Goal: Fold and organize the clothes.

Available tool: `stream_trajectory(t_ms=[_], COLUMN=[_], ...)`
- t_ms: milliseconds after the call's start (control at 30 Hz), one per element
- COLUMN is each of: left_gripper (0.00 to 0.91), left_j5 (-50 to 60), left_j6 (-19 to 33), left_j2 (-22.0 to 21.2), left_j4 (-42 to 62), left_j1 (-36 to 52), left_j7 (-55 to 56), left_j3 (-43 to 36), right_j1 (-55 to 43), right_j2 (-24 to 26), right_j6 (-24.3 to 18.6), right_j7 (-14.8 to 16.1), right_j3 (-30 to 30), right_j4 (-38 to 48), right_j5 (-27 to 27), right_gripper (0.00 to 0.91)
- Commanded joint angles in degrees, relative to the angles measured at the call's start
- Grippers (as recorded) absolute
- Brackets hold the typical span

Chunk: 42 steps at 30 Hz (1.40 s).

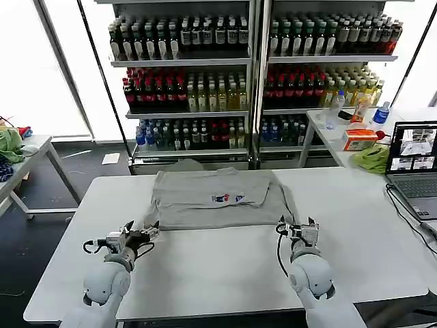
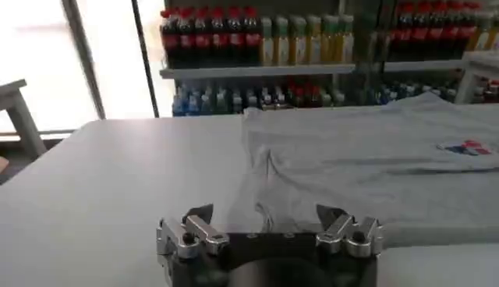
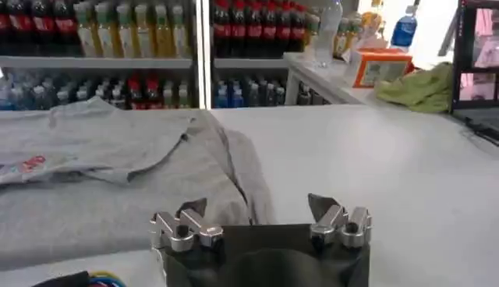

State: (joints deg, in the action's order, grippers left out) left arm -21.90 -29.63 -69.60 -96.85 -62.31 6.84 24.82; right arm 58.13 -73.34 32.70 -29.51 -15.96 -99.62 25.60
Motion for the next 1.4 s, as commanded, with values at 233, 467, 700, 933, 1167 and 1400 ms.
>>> stream_trajectory(t_ms=[233,467,700,933,1167,1400], left_gripper=[0.635,0.141,0.01,0.01,0.01,0.0], left_j5=[0.2,0.8,1.1,1.8,2.3,2.5], left_j6=[-0.4,-0.4,-0.4,-0.3,0.0,0.9], left_j2=[-0.1,0.1,0.1,-0.3,-0.3,-0.6], left_j4=[2.2,2.6,1.8,0.9,0.3,-2.2], left_j1=[1.0,0.6,-0.2,-1.2,-2.3,-3.8], left_j7=[-0.3,-0.5,-0.6,-1.1,-1.6,-2.0], left_j3=[-0.8,-0.9,-1.0,-1.0,-0.7,-0.6], right_j1=[-1.6,-1.5,-0.7,0.4,1.1,2.8], right_j2=[-1.2,-2.0,-2.0,-2.1,-2.3,-1.8], right_j6=[-0.2,-1.8,-2.7,-2.8,-3.5,-3.8], right_j7=[0.8,3.1,4.2,4.3,4.3,4.3], right_j3=[0.0,0.0,0.2,0.4,0.2,-0.2], right_j4=[3.5,6.2,5.9,5.5,5.5,1.6], right_j5=[0.4,-0.4,-0.2,0.2,0.2,-0.2], right_gripper=[0.907,0.181,0.0,0.0,0.0,0.0])
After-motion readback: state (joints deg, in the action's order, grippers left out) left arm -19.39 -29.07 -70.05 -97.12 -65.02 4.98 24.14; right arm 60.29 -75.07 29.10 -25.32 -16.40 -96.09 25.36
